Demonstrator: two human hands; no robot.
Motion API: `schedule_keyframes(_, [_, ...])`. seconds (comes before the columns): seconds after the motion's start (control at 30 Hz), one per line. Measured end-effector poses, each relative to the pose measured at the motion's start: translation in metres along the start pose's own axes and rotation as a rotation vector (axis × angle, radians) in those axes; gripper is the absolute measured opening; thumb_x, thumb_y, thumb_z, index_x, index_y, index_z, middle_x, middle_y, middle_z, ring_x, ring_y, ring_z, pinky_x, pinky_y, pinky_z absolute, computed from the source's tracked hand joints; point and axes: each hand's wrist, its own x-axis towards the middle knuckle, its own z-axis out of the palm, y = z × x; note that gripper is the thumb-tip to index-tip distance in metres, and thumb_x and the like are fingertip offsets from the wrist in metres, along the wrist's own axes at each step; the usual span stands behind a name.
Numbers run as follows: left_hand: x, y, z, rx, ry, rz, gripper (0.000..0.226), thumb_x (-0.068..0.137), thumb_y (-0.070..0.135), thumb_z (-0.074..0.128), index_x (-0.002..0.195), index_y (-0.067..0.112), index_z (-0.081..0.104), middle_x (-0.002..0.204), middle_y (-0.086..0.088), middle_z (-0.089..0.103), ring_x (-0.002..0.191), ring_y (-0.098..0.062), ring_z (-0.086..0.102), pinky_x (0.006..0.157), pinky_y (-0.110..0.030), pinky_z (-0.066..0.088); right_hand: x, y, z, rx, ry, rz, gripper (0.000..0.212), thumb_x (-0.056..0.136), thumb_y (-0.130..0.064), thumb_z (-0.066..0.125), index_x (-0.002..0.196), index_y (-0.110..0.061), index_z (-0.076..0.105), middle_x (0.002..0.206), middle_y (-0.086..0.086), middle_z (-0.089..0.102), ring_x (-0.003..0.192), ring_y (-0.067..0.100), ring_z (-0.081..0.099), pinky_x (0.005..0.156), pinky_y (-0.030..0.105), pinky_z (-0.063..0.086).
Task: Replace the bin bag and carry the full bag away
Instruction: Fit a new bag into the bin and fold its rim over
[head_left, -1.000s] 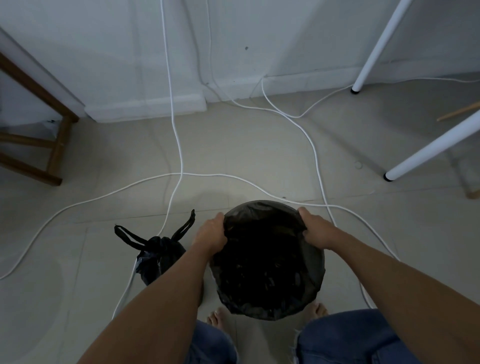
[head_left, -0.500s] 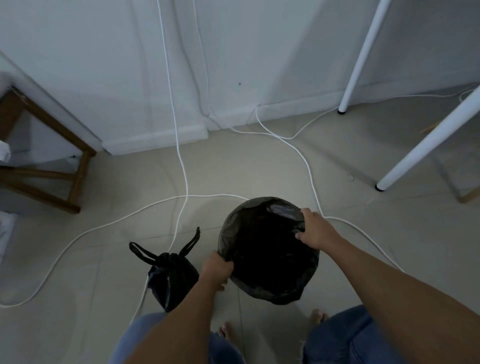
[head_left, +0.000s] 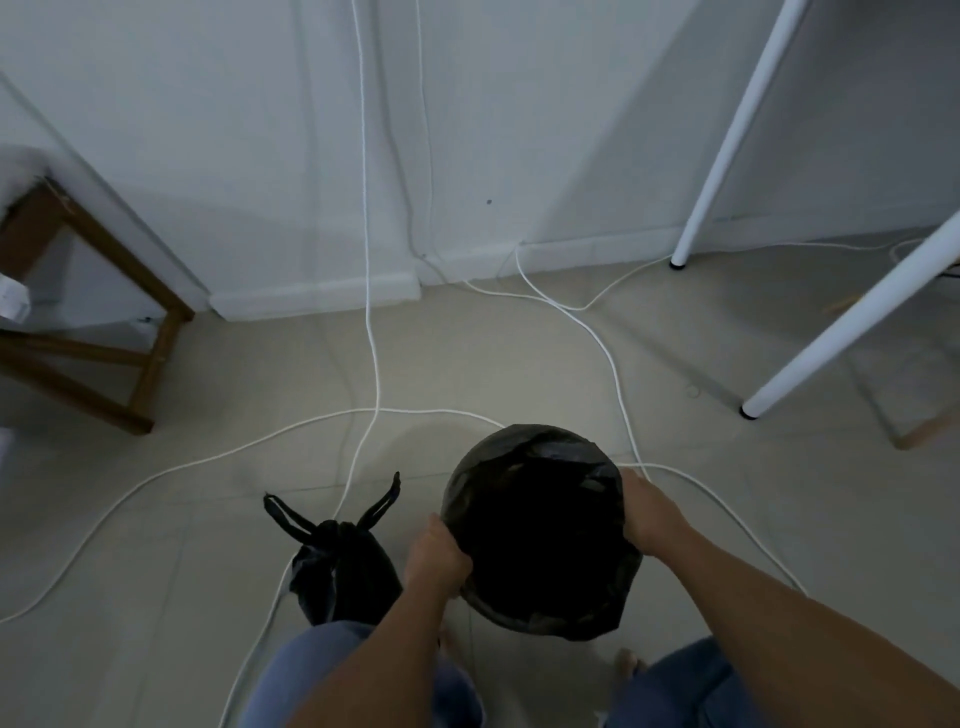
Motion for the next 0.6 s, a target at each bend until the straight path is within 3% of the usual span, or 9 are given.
schedule_keyframes(0.1, [0.004, -0.002, -0.001, -0.102, -0.058, -0.054, 0.049, 0.084, 0.02, 0.057, 0.127, 0.006, 0.039, 0.122, -0.015, 0.054, 0.111, -0.032, 0.057, 0.089, -0.037, 0.052, -0.006, -0.005, -0.008, -0.048, -0.035, -0.039, 0.051, 0.081, -0.024, 0.052, 0.13, -0.014, 0.041, 0.128, 0.016, 0.054, 0.115, 0.035, 0.057, 0.091, 0.04, 0.048])
schedule_keyframes(0.23, [0.019, 0.02, -0.008, -0.014, 0.142, 0.087, 0.063, 0.088, 0.025, 0.054, 0.143, 0.011, 0.027, 0.136, -0.016, 0.045, 0.124, -0.034, 0.049, 0.099, -0.041, 0.043, -0.004, -0.011, -0.019, -0.196, -0.101, -0.084, 0.048, 0.08, -0.019, 0.051, 0.126, -0.018, 0.038, 0.127, 0.013, 0.055, 0.113, 0.034, 0.058, 0.089, 0.042, 0.05])
schedule_keyframes(0.33, [0.041, 0.035, -0.009, 0.06, 0.175, 0.208, 0.063, 0.092, 0.027, 0.054, 0.148, 0.016, 0.026, 0.142, -0.014, 0.042, 0.127, -0.033, 0.047, 0.103, -0.04, 0.041, 0.007, -0.019, -0.025, -0.262, -0.166, -0.106, 0.072, 0.075, -0.025, 0.061, 0.14, -0.026, 0.029, 0.136, 0.009, 0.045, 0.12, 0.033, 0.054, 0.093, 0.043, 0.049])
schedule_keyframes(0.4, [0.055, 0.046, -0.008, 0.14, 0.135, 0.274, 0.061, 0.093, 0.029, 0.056, 0.148, 0.019, 0.032, 0.142, -0.012, 0.045, 0.129, -0.03, 0.048, 0.105, -0.039, 0.041, 0.018, -0.031, -0.027, -0.203, -0.106, -0.14, 0.082, 0.076, -0.035, 0.069, 0.145, -0.028, 0.025, 0.138, 0.007, 0.043, 0.124, 0.03, 0.05, 0.095, 0.04, 0.046])
schedule_keyframes(0.5, [0.071, 0.058, -0.008, 0.283, 0.12, 0.378, 0.042, 0.091, 0.022, 0.058, 0.133, 0.021, 0.053, 0.128, -0.011, 0.061, 0.117, -0.031, 0.058, 0.096, -0.039, 0.049, 0.034, -0.037, -0.013, -0.087, 0.005, -0.209, 0.047, 0.087, -0.034, 0.059, 0.131, -0.027, 0.045, 0.129, 0.005, 0.056, 0.117, 0.027, 0.054, 0.092, 0.037, 0.046])
schedule_keyframes(0.6, [0.081, 0.049, -0.014, 0.339, 0.081, 0.409, 0.028, 0.089, 0.014, 0.055, 0.114, 0.02, 0.066, 0.113, -0.011, 0.068, 0.103, -0.032, 0.063, 0.083, -0.035, 0.05, 0.04, -0.026, -0.001, -0.067, -0.005, -0.189, 0.02, 0.091, -0.026, 0.053, 0.108, -0.018, 0.059, 0.111, 0.011, 0.065, 0.1, 0.031, 0.061, 0.08, 0.035, 0.047])
